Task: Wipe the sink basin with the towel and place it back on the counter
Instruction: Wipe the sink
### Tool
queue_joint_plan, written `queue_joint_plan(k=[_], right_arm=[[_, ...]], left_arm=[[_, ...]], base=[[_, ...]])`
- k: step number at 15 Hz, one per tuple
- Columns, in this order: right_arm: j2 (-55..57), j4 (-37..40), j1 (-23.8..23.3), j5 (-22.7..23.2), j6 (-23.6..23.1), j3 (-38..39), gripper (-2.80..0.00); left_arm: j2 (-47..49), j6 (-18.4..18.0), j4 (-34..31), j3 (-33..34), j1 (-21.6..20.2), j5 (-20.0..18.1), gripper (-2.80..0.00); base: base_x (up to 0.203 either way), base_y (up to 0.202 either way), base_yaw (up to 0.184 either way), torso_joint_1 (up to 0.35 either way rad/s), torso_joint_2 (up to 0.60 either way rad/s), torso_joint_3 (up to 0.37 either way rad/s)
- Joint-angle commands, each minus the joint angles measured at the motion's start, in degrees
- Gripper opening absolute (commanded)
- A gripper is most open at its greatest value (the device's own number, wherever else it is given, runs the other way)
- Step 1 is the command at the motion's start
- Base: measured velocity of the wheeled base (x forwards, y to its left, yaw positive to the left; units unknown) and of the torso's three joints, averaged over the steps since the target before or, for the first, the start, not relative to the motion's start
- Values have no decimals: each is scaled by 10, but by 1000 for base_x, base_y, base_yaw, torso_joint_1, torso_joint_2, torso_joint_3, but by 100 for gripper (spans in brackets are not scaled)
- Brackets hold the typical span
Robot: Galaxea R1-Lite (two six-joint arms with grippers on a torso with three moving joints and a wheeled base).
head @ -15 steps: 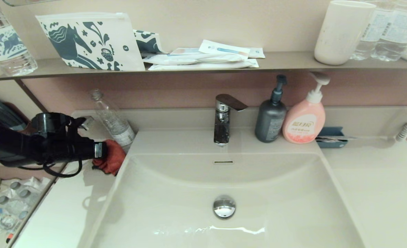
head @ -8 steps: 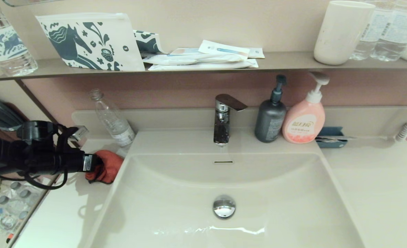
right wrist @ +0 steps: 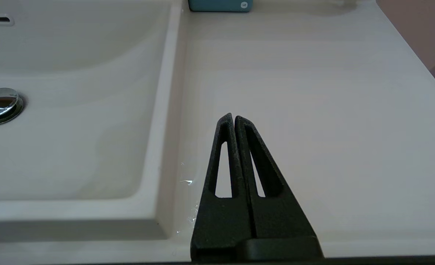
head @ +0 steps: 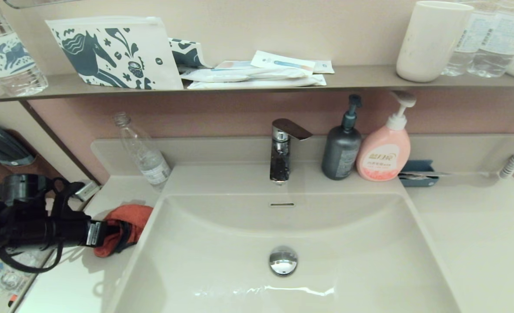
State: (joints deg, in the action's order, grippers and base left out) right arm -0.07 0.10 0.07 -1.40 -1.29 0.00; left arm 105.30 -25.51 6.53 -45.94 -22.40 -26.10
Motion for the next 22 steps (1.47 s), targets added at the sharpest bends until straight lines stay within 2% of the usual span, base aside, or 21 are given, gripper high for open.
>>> queue_joint_plan(k=[1, 4, 8, 11, 13, 16, 18, 22], right_arm=[[1, 0, 0, 0, 0, 0, -280], [1, 0, 0, 0, 0, 0, -280], [1, 0, 0, 0, 0, 0, -280], [1, 0, 0, 0, 0, 0, -280], [1, 0, 0, 0, 0, 0, -280], [1, 0, 0, 0, 0, -1, -280], [1, 0, 0, 0, 0, 0, -280], [1, 0, 0, 0, 0, 0, -280]], left_arm=[[-26, -17, 0, 37, -21, -2, -280], [-45, -61, 0, 70, -58, -22, -280], [-70, -67, -1, 99, -80, -24, -280], [-93, -65, 0, 119, -76, -32, -280], [-105, -49, 1, 127, -45, -49, -280], [-114, 48, 8, 125, 21, -45, -280], [-96, 60, 29, 125, 46, -37, -280], [-45, 60, 105, 123, 56, -19, -280]], base=[[0, 0, 0, 0, 0, 0], [0, 0, 0, 0, 0, 0], [0, 0, 0, 0, 0, 0], [0, 0, 0, 0, 0, 0], [0, 0, 0, 0, 0, 0], [0, 0, 0, 0, 0, 0], [0, 0, 0, 0, 0, 0], [0, 0, 0, 0, 0, 0]])
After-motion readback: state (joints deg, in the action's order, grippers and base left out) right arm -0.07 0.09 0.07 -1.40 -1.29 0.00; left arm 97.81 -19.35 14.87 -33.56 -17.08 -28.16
